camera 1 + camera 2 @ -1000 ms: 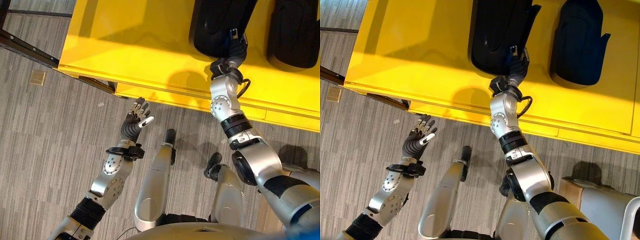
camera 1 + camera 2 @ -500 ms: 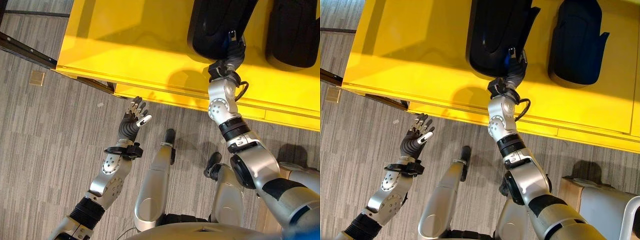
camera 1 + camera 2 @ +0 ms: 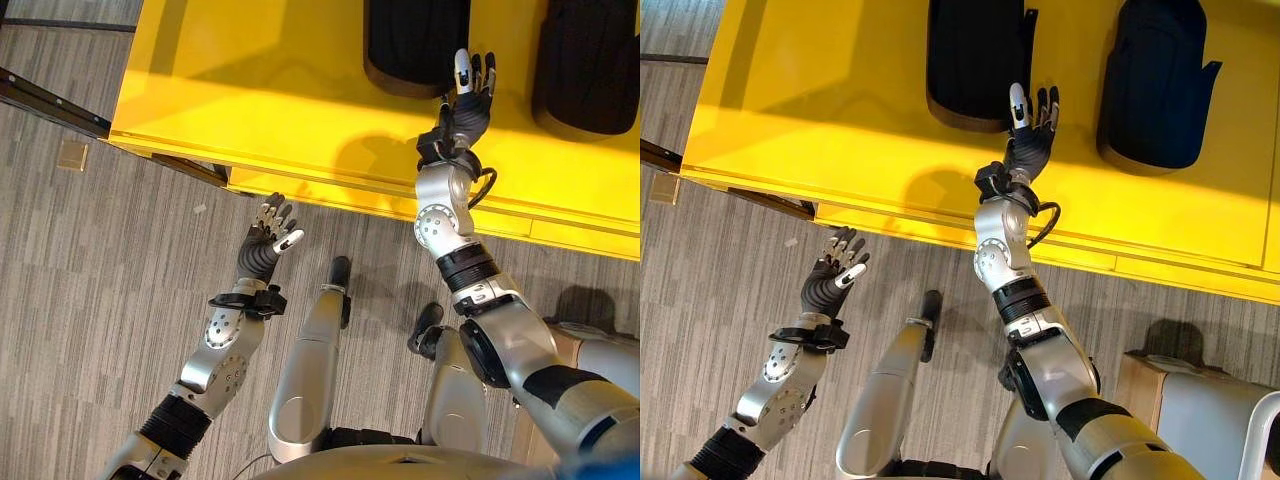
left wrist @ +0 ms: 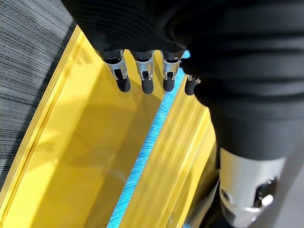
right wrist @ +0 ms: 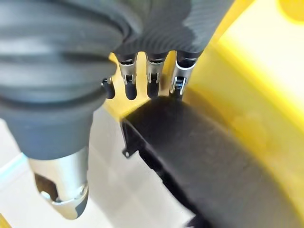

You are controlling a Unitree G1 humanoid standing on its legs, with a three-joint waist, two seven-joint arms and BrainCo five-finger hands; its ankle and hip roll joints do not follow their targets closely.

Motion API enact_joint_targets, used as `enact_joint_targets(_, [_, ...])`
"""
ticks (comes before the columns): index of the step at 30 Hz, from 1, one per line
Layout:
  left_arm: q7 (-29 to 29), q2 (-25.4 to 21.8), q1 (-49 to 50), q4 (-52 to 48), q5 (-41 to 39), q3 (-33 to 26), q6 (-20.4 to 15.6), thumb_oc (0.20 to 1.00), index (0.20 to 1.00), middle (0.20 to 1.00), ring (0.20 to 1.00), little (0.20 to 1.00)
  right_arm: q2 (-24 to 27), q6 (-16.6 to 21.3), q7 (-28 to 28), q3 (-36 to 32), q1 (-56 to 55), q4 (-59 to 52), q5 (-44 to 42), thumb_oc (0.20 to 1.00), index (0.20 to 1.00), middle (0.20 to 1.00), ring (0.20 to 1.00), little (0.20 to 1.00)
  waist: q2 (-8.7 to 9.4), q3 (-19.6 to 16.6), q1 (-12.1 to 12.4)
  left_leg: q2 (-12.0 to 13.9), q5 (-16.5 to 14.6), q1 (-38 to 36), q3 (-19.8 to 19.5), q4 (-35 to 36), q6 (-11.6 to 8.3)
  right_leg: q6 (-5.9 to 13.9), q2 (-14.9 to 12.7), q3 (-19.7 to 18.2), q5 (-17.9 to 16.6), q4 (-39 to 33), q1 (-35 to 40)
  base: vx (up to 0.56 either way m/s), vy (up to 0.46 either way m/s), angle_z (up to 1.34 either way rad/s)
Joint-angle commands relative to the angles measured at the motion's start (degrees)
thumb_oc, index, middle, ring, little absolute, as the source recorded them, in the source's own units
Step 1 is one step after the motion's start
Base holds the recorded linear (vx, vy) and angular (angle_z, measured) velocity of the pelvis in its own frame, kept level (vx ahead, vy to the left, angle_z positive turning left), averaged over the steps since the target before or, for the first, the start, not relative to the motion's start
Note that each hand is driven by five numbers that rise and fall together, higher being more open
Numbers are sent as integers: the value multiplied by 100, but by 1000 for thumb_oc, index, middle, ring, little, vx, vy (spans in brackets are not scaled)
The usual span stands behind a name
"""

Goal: Move parts from the plastic box to the shelf.

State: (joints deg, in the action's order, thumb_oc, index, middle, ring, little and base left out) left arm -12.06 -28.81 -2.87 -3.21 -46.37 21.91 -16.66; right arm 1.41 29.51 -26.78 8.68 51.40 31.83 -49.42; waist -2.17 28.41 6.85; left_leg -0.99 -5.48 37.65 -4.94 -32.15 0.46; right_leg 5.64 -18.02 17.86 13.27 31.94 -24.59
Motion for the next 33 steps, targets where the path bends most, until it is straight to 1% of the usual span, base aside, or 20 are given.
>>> enact_joint_targets(1, [-85,39,111,-385,189,-190,-288,1000,1000,1000,1000,1000,-291,-125,-315,105,-847,84,-360,1000,1000,1000,1000,1000,-85,138,113,307,-749,-180,199,-133,-47,73,-18,-290,-625,-490,-130,0,0,0])
enact_joint_targets(5, [-97,57,127,-392,194,-209,-280,1000,1000,1000,1000,1000,-268,-133,-318,201,-993,-167,-264,1000,1000,1000,1000,1000,-66,138,84,313,-744,-176,203,-140,-49,73,-20,-296,-625,-488,-138,0,0,0])
enact_joint_targets(6, [-111,74,157,-406,195,-229,-263,1000,1000,1000,1000,1000,-253,-123,-310,277,-1139,-460,-187,1000,1000,1000,1000,1000,-43,138,55,326,-742,-175,212,-140,-46,75,-23,-300,-631,-486,-148,0,0,0])
enact_joint_targets(11, [-143,97,180,-439,247,-264,-249,1000,1000,1000,1000,1000,-164,-108,-325,372,-1437,-1023,69,1000,1000,1000,1000,1000,4,138,-7,332,-731,-168,223,-116,-34,82,-20,-312,-658,-490,-175,-4,2,-3])
enact_joint_targets(18, [-150,80,186,-467,281,-272,-259,1000,1000,1000,1000,1000,-127,-118,-385,348,-1479,-1081,210,1000,1000,1000,1000,1000,15,138,-25,330,-730,-157,226,-131,-31,89,-25,-311,-671,-493,-181,-1,0,-1])
enact_joint_targets(27, [-128,40,193,-495,258,-303,-276,1000,1000,1000,1000,1000,-38,-126,-565,158,-1179,-980,459,1000,1000,1000,1000,1000,-6,138,10,326,-739,-170,217,-137,-29,99,-5,-312,-656,-485,-165,0,0,0])
enact_joint_targets(33, [-134,76,200,-480,304,-360,-278,1000,1000,1000,1000,1000,23,-151,-488,304,-1434,-1416,638,1000,1000,1000,1000,1000,32,138,-43,334,-729,-201,242,-112,-25,106,-14,-318,-674,-486,-145,0,0,0])
